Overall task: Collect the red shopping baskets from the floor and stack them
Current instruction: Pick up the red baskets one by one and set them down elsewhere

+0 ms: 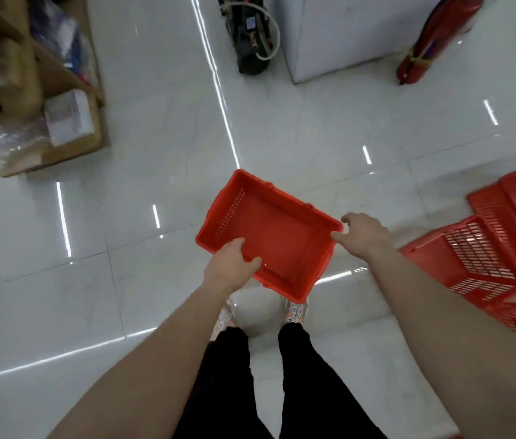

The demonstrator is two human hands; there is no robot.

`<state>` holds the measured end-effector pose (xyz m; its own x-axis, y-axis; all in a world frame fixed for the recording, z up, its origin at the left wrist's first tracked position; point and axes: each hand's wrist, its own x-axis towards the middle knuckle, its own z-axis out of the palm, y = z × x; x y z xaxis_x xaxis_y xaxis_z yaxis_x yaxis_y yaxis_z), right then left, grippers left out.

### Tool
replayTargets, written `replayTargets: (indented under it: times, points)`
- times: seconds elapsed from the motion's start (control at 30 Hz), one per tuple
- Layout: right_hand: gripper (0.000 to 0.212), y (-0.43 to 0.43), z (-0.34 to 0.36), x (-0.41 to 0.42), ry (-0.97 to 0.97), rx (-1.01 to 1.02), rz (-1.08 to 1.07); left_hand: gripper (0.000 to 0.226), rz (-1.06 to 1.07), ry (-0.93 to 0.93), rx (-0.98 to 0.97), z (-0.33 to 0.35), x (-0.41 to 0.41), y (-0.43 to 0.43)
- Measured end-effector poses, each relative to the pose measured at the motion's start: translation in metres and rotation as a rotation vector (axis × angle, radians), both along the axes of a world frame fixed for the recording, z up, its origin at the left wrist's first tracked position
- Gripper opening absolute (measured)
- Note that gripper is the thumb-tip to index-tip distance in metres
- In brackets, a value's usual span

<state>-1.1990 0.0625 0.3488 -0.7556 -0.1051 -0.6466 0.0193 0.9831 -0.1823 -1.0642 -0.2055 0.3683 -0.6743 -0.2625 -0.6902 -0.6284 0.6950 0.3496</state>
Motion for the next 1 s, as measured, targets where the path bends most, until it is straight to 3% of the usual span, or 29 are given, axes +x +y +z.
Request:
replayTargets:
  times: [0.2,0.47,0.57,0.83,1.0]
  points:
    - [0.069,0.055,0.116,0.060,0.057,0.112,-0.145,0.082,-0.414,0.078,-0.132,0.096,-0.051,0.032]
    - [0.072,0.110,0.212,0.216,0.114,0.191,-0.675,0.077,-0.985,0.264,-0.060,0.170,-0.058,0.126]
    - [0.065,0.118,0.229,0.296,0.118,0.224,-0.912,0.078,-1.199,0.317,-0.020,0.192,-0.044,0.153]
    - [0.068,0.109,0.281,0.518,0.078,0.343,-1.443,0.077,-1.667,0.398,0.070,0.241,0.061,0.253]
    - [0.069,0.097,0.295,0.644,0.093,0.346,-1.716,0.057,-1.921,0.426,0.176,0.265,0.174,0.324]
